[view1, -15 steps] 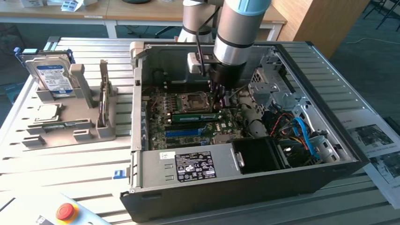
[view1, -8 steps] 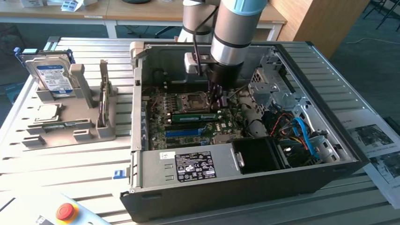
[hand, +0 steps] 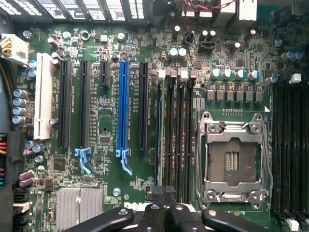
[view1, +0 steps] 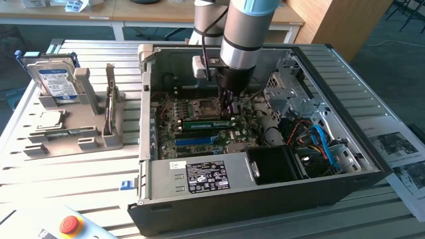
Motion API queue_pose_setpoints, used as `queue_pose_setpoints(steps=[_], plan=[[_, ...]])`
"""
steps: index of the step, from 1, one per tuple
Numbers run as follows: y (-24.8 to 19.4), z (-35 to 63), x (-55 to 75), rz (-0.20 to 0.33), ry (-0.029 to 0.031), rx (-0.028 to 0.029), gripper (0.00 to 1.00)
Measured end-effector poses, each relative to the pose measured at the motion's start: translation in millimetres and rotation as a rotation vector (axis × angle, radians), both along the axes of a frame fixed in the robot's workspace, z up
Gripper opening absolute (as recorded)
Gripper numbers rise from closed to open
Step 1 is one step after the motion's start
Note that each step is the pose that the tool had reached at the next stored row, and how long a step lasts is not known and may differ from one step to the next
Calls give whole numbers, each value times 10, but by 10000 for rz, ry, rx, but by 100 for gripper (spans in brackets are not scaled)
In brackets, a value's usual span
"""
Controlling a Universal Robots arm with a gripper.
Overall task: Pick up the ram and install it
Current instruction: 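Press down the ram until it locks into place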
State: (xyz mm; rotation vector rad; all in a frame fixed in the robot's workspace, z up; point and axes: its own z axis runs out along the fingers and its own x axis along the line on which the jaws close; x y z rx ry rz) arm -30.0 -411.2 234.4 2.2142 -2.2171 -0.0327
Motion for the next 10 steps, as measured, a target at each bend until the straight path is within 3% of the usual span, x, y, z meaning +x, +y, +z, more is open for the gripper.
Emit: queue_pose_setpoints(steps=[10], plan=[[0, 0, -106, -1, -5, 0, 11]])
